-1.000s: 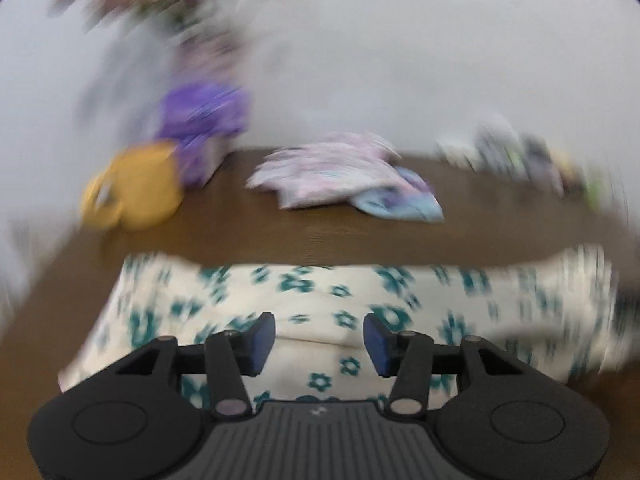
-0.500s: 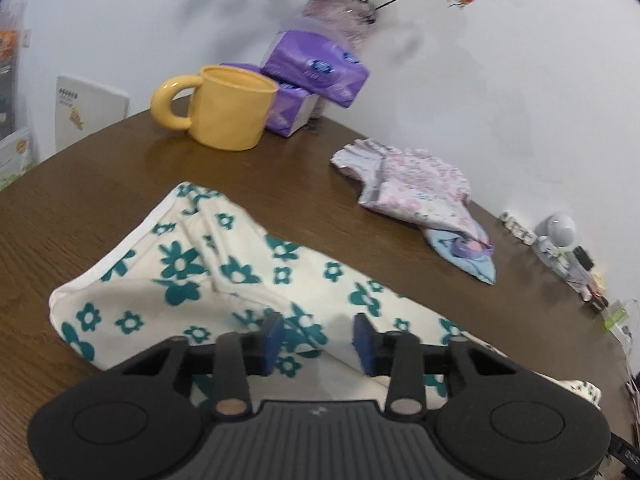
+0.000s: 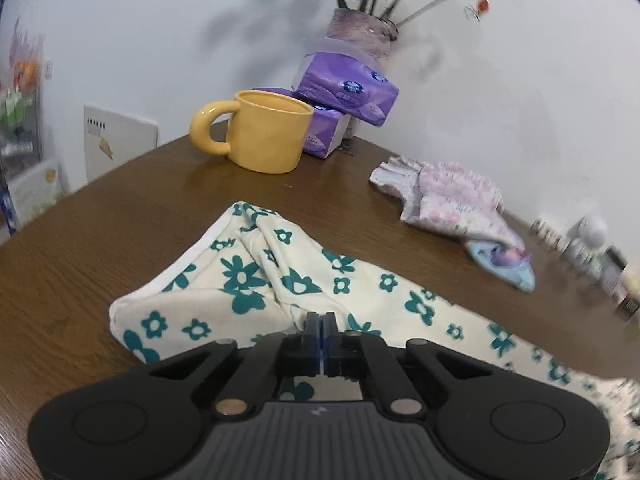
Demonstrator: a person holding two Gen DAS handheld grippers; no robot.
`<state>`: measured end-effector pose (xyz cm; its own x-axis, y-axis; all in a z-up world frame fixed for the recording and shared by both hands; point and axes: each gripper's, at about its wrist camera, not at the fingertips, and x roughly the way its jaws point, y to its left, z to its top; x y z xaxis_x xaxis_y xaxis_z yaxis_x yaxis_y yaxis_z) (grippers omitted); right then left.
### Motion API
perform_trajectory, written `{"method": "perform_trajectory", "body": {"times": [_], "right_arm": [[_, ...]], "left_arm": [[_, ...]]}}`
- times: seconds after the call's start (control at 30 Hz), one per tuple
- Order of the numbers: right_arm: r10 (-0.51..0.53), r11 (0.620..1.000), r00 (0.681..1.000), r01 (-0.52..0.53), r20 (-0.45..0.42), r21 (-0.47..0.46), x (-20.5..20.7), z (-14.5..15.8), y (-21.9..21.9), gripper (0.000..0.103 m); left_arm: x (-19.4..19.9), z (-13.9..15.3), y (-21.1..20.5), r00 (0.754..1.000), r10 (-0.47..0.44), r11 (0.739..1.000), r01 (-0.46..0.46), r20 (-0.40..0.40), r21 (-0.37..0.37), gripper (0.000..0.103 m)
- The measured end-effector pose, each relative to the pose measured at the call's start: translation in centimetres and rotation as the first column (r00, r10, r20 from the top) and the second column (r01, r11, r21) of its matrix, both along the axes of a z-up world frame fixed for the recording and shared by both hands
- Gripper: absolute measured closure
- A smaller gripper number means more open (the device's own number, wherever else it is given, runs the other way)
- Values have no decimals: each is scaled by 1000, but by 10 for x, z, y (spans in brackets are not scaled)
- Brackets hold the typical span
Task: Fold clothes
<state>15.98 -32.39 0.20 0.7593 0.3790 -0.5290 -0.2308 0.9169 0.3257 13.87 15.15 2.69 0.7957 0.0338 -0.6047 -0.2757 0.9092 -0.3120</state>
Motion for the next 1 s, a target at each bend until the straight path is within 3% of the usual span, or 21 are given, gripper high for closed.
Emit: {"method": "perform_trajectory", "body": {"times": [0.1,0.17,0.2,0.33,0.37,0.5,0.73,0.9,1.0], "right_arm": [[0,1000,1000,0,0,0,0,0,1,53],[1,1000,1000,-1,0,-2,0,0,1,52],[1,1000,1000,-1,0,-2,0,0,1,52],[2,1000,1000,-2,0,2,0,0,0,52],[2,1000,1000,-2,0,3,1,-1,0,52],[3,1000,1000,-3,0,8,1,-1,0,51],[5,1000,1000,-5,0,9,0,-1,0,51],[5,1000,1000,-5,1,8,0,-1,1,50],[7,1000,1000,-7,1,7,0,-1,2,49]], "left_arm": [[-1,8,1,998,-6,1000,6,56,10,87],[5,12,-3,997,-37,999,35,65,31,70],[8,10,-7,997,-48,996,44,52,72,69],[19,3,-23,996,-86,969,83,-2,235,74],[22,2,-27,995,-93,957,94,-16,274,82],[33,-5,-43,990,-118,895,139,-76,423,90],[27,0,-33,997,-59,888,78,-57,453,95],[20,8,-35,998,-69,897,66,-9,437,89],[25,2,-41,993,-111,894,118,-43,432,81]]}}
